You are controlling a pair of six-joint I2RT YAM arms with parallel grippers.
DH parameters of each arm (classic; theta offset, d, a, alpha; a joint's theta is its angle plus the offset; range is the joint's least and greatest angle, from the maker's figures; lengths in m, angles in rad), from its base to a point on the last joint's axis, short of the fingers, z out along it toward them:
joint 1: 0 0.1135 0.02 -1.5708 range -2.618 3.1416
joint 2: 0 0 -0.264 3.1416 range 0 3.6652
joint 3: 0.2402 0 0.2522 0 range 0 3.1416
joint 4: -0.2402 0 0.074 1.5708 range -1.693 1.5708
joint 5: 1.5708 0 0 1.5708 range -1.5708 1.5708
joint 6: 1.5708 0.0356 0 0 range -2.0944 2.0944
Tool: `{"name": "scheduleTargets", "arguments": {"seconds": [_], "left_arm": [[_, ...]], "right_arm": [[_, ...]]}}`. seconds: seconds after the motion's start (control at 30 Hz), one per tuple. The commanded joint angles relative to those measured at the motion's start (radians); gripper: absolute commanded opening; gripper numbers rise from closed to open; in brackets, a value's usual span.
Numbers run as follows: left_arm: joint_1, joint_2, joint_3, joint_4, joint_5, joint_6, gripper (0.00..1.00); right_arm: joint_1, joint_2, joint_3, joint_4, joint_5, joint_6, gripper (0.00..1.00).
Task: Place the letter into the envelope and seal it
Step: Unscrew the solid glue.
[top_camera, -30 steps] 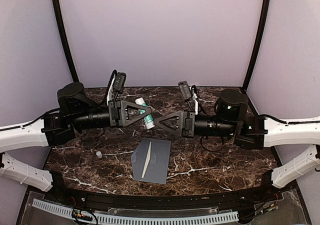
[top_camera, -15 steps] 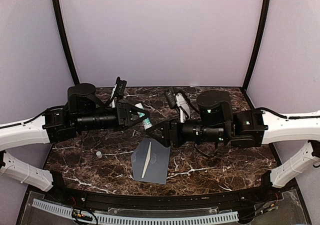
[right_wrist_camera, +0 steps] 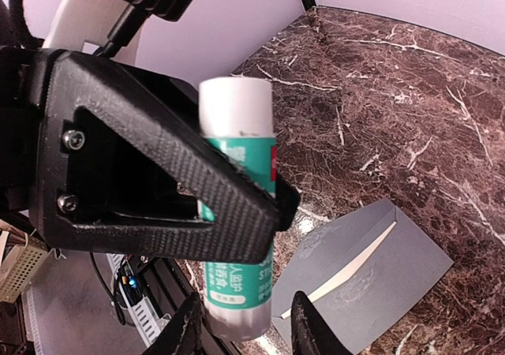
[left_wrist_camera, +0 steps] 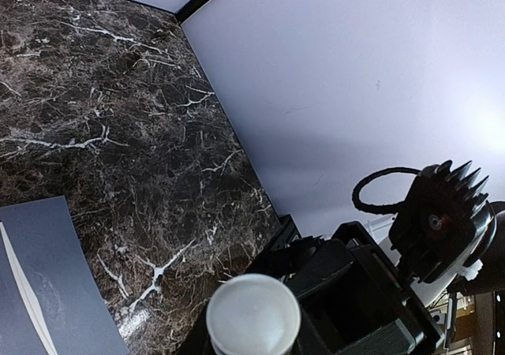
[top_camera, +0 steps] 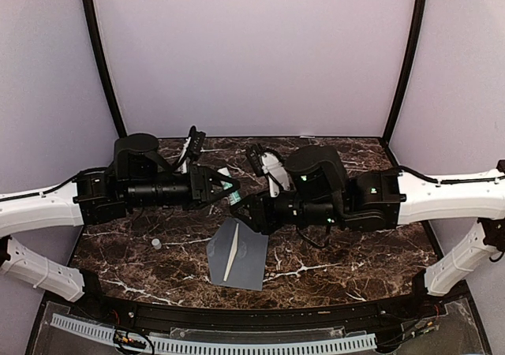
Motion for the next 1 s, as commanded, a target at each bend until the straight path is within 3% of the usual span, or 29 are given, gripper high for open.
{"name": "scheduleTargets", "arguments": {"seconds": [0.0,0.47,0.97], "left_arm": [[-0.003,0.007,0.033,0.009,0.02,0.001,0.0],[-0.003,0.006,0.026,0.037,0.05,0.011,0.0],[-0.003,-0.07,-0.086,0.279,0.281,0.174,0.0]], "right_arm": [[0.011,0.012,0.035,0.025,-0.005,-0.014,0.34],[0.01,-0.017,-0.007,0.09,-0.035,0.012,0.1],[-0.116,-0.148,-0.266,0.589,-0.434,0.262,0.03]]}}
